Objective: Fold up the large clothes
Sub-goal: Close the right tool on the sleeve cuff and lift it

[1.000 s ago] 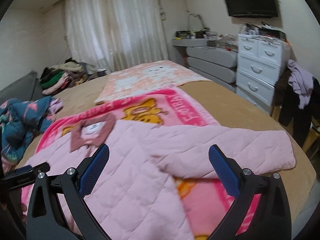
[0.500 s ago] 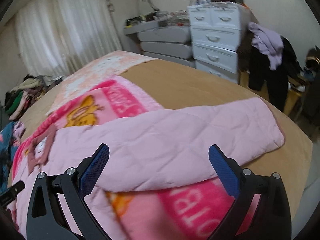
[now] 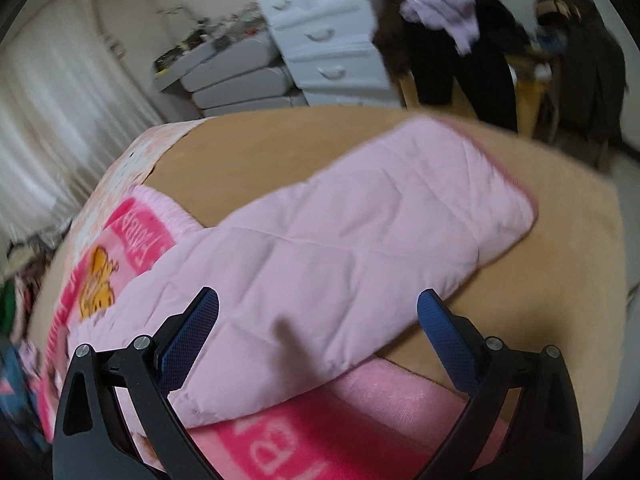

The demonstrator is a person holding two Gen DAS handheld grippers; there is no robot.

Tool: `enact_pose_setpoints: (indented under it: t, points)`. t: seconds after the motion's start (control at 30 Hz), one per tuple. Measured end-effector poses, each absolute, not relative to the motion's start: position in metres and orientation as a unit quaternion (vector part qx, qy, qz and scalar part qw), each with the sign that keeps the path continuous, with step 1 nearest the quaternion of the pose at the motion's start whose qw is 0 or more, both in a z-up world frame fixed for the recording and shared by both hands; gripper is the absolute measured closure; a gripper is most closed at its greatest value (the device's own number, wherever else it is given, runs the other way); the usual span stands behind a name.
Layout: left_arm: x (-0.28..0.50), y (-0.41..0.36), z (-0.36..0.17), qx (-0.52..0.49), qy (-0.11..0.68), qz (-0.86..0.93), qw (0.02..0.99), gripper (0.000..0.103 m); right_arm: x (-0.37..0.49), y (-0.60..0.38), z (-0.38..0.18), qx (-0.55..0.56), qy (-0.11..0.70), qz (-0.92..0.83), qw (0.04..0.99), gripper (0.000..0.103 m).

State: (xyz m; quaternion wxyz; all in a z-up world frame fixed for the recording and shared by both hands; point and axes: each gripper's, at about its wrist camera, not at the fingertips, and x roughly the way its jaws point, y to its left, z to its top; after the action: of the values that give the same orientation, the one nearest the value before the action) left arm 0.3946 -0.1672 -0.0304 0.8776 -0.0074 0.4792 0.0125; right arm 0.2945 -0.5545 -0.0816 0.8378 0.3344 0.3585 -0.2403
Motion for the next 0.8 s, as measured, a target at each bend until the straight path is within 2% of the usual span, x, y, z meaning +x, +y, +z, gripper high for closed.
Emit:
enact_pose_setpoints:
  t: [0.27, 0.4, 0.43, 0.47, 0.53, 0.57, 0.6, 0.67, 0.8]
  points:
    - [0.410, -0.155, -0.038, -0.006, 0.487, 0.028, 0.873, 0.008, 0.286, -0.584, -0.121, 0.429, 0.357, -0.266, 0.786, 0.004]
    - [0.410, -0.139, -0.038, -0.011, 0.490, 0.039, 0.871, 0.008, 0.285, -0.598, -0.136, 0.491, 0.318, -0.241, 0.775, 0.004]
    - [0.410, -0.134, -0.038, -0.012, 0.492, 0.040, 0.869, 0.008, 0.286, -0.599, -0.137, 0.497, 0.309, -0.233, 0.777, 0.012]
    - [0.409, -0.128, -0.036, -0.011, 0.497, 0.039, 0.867, 0.008, 0.286, -0.601, -0.138, 0.502, 0.301, -0.228, 0.778, 0.030]
    - [0.407, -0.120, -0.030, -0.007, 0.497, 0.042, 0.867, 0.008, 0.287, -0.608, -0.144, 0.519, 0.295, -0.229, 0.769, 0.045]
    - [0.406, -0.114, -0.023, -0.001, 0.495, 0.042, 0.868, 0.008, 0.287, -0.612, -0.144, 0.526, 0.287, -0.223, 0.769, 0.057]
    - [0.405, -0.110, -0.019, 0.004, 0.491, 0.043, 0.870, 0.008, 0.287, -0.614, -0.143, 0.531, 0.282, -0.216, 0.769, 0.063]
    - [0.402, -0.100, -0.005, 0.011, 0.481, 0.047, 0.875, 0.008, 0.293, -0.612, -0.127, 0.516, 0.277, -0.199, 0.786, 0.080]
    - [0.399, -0.082, 0.018, -0.007, 0.473, 0.037, 0.880, 0.008, 0.306, -0.591, -0.068, 0.450, 0.255, -0.159, 0.841, 0.085]
